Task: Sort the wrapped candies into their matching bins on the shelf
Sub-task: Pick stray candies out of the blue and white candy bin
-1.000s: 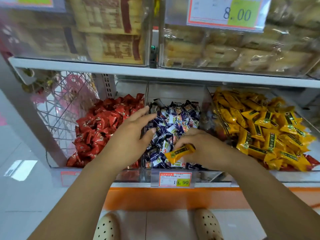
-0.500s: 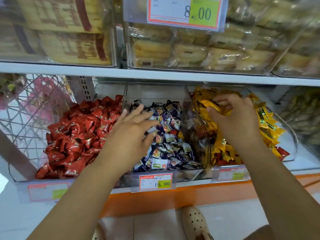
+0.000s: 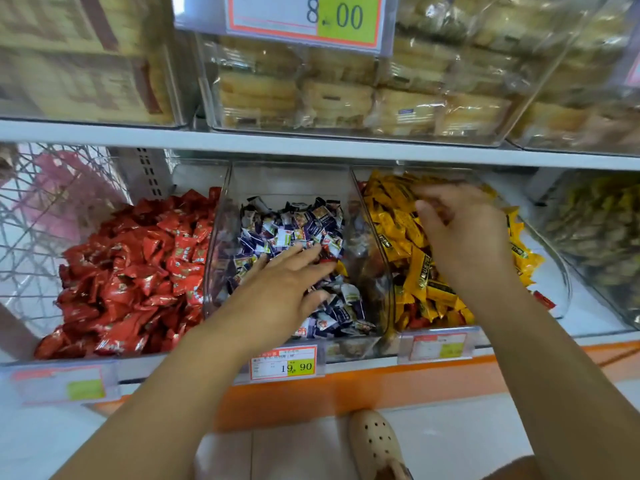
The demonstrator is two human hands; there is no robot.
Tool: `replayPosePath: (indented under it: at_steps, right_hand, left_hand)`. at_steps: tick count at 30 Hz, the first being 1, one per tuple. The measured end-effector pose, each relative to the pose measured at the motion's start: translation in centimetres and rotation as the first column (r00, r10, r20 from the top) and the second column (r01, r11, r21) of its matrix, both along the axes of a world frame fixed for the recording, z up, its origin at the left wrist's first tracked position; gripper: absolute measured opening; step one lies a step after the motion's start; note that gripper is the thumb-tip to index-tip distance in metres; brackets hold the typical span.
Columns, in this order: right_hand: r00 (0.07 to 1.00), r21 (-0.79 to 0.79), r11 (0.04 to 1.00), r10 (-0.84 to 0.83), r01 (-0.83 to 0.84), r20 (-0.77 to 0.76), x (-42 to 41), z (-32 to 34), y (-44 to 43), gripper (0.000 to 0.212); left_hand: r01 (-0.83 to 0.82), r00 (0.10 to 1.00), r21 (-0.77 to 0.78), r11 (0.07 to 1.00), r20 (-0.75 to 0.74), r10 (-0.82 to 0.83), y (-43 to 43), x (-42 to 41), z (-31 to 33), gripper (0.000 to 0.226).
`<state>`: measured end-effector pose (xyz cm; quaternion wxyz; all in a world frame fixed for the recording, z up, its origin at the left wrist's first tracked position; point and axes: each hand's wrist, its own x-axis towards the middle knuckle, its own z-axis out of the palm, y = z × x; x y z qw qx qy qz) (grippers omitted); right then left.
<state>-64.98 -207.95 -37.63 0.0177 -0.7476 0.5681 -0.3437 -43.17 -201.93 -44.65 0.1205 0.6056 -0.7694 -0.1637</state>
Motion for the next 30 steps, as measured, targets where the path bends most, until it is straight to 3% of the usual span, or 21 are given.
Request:
replayPosePath:
  at_steps: [2, 4, 8, 13, 16, 24, 26, 30]
  right_hand:
    - [0.974, 0.244, 0.944, 0.200, -0.221, 0.110, 3.1, 0.0, 2.2, 0.030]
    - [0.951, 0.502, 0.808, 0.281, -0.307, 0.130, 5.8, -1.4, 2.5, 0.036]
    - [0.981, 0.693, 0.702, 0.193, -0.163, 0.035, 8.8, -4.1, 0.5, 0.043]
    - [0.975, 0.768, 0.638, 0.136, 0.050, -0.176, 10.7, -6.8, -0.7, 0.054]
    - [0.983, 0.730, 0.682, 0.096, 0.050, -0.157, 11.0, -8.2, -1.0, 0.048]
    - [0.975, 0.497, 0.859, 0.008, -0.121, 0.224, 9.8, -8.5, -0.3, 0.011]
    - [0.941, 0.413, 0.893, 0.031, -0.178, 0.338, 9.7, -8.0, 0.1, 0.011]
    - [0.874, 0.259, 0.923, 0.138, -0.284, 0.466, 9.7, -6.7, 0.9, 0.015]
  left_hand:
    - [-0.007, 0.996, 0.023, 1.000, 0.091, 0.005, 0.1, 0.1, -0.4, 0.044]
    - [-0.031, 0.987, 0.033, 0.999, 0.158, 0.025, 0.3, 0.4, -0.6, 0.042]
    - [-0.056, 0.977, 0.025, 0.998, 0.205, 0.050, 1.4, 1.1, -0.5, 0.040]
    - [-0.094, 0.976, 0.069, 0.993, 0.203, 0.078, 2.3, 0.8, 0.0, 0.041]
    - [-0.111, 0.975, 0.064, 0.992, 0.198, 0.096, 2.5, 0.9, 0.1, 0.042]
    - [-0.138, 0.982, 0.076, 0.987, 0.140, 0.127, 2.2, 1.1, 0.3, 0.045]
    - [-0.159, 0.986, 0.062, 0.985, 0.055, 0.156, 2.0, 1.2, 0.2, 0.046]
    - [-0.294, 0.934, -0.127, 0.947, -0.247, 0.257, 2.0, 0.9, 0.7, 0.039]
